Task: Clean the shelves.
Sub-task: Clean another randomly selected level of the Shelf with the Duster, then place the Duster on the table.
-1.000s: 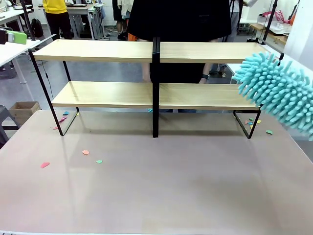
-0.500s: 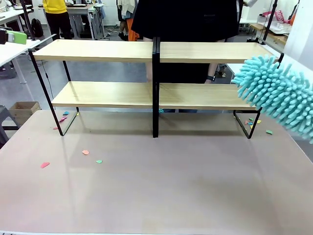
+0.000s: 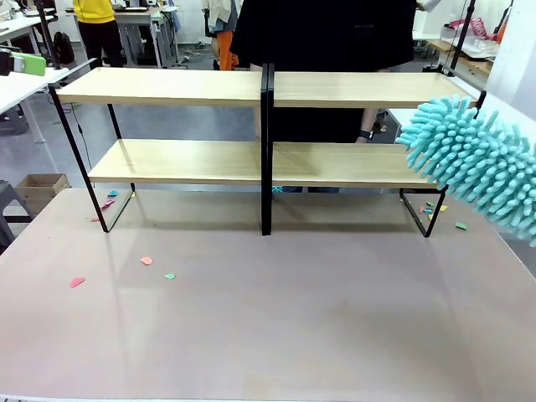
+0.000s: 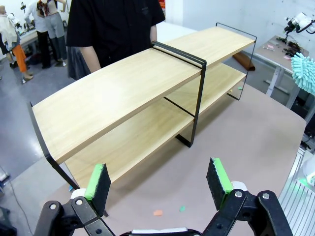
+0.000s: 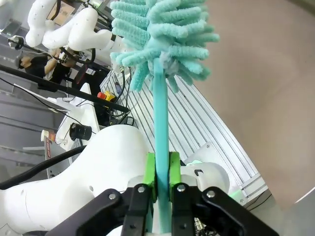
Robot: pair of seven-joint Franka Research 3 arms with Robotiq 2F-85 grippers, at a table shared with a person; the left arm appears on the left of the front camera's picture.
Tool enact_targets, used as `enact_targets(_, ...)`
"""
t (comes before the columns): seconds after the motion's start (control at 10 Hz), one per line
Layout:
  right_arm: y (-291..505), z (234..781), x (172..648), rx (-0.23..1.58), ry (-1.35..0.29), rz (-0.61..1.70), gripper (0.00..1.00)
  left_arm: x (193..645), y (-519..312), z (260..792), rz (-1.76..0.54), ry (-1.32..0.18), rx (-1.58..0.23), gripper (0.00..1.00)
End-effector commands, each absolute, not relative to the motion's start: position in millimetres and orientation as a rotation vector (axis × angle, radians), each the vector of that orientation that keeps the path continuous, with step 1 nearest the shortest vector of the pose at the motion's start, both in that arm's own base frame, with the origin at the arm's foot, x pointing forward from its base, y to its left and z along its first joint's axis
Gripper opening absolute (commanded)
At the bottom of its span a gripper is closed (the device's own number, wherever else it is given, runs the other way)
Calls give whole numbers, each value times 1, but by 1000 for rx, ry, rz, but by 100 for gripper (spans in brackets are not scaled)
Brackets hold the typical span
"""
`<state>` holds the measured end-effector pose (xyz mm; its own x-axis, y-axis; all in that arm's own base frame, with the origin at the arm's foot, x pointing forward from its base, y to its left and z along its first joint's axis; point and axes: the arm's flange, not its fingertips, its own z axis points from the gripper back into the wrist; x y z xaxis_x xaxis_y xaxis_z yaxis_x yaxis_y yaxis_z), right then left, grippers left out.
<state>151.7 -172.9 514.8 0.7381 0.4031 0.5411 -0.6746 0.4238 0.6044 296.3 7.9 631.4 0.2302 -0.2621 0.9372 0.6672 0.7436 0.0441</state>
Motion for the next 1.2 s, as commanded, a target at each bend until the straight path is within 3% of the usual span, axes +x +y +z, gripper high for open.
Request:
enact_targets(0.0,-172,512,149,911,-352,716,12,298,8,630,-664,-1177,-417,100)
enact_targets(1.1,-173,514,151,906,-338,689,12,296,8,631,-664,-1175,-408,100)
